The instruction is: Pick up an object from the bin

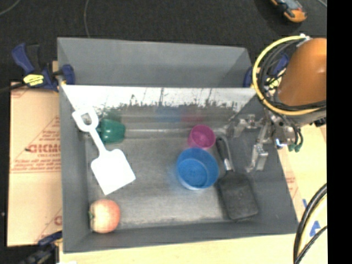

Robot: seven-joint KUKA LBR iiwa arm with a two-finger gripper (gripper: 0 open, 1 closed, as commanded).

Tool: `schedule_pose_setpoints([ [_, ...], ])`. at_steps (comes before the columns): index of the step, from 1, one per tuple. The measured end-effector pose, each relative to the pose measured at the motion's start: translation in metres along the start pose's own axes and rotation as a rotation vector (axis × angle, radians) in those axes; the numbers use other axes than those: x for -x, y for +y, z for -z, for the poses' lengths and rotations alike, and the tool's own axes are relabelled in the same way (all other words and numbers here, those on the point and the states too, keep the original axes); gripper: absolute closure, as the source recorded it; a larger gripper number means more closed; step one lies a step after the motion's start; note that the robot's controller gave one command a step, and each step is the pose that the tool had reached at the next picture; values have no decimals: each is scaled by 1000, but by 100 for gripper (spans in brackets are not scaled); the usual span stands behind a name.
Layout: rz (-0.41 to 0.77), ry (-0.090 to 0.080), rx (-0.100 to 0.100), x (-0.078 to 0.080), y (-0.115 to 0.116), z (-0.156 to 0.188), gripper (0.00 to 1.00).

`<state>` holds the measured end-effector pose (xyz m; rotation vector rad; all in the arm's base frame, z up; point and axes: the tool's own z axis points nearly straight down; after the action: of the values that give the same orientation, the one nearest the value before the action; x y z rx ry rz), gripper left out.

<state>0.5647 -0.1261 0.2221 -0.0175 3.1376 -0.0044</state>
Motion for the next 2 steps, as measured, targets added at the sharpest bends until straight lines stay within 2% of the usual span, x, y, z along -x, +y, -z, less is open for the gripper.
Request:
schedule_pose_setpoints([
  [1, 0, 0, 0, 0, 0, 0, 0],
  [2, -40, -3, 1, -15, 74, -55, 0],
])
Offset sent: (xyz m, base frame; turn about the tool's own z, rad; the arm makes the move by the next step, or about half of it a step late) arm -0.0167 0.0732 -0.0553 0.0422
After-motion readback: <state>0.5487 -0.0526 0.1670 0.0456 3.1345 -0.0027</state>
